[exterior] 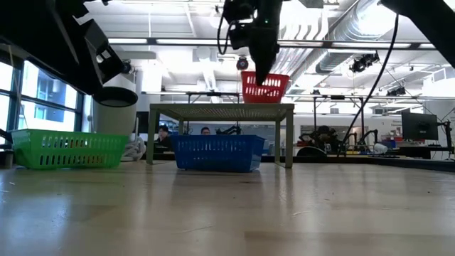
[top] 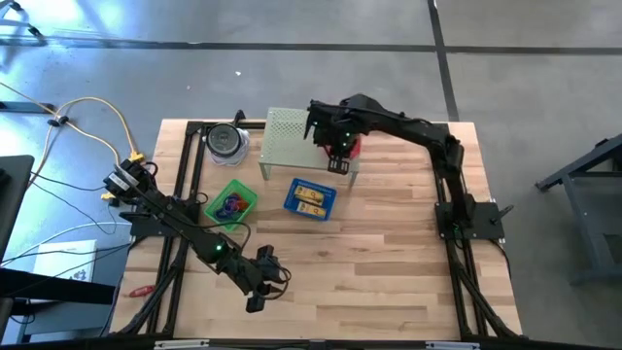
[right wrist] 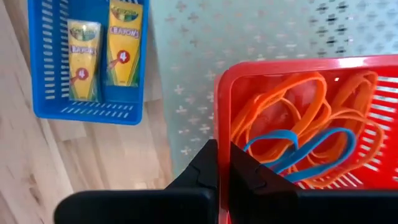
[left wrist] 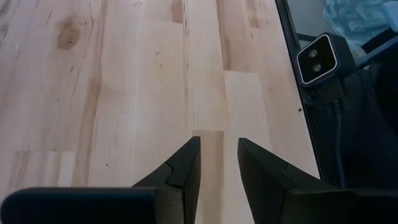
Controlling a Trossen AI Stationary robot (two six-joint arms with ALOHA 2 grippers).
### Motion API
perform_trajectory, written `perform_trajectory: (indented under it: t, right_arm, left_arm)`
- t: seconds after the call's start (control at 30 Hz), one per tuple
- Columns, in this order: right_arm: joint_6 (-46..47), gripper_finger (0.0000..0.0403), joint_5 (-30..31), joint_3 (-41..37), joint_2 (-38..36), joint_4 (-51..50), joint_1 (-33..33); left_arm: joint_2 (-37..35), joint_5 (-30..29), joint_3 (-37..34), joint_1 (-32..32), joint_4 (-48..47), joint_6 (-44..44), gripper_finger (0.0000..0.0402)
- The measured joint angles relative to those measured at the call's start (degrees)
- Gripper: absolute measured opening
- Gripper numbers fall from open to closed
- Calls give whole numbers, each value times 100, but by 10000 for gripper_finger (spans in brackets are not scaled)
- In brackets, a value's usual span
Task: Pick & Place Office Desk Supplies
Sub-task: Put the orange bin on the shelf, then put the blue bin on the shelf
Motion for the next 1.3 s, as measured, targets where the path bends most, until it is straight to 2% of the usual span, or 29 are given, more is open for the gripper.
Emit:
perform_trajectory:
  t: [0.5,0.6,0.83,0.97,1.13,1.3]
  right_arm:
    - [291,12,199,0,308,-52,268]
    - [416,33,172,-2,306,-54,272]
    - [444,113,287,-2,290,-80,368]
    - [383,148,729,-2,288,-156,479]
    - [291,173,1581,-11,207,-207,672]
    - [240,182,1625,-9,-17,-218,949]
  left_arm:
    - [0,11,0,-53,11,-7,103]
    - [0,13,0,-118,11,-7,103]
    - [0,11,0,-162,11,-8,103]
    - [0,7,0,-160,11,-22,103]
    - [0,9,0,-160,12,-24,103]
    - [0,7,0,-157,11,-22,103]
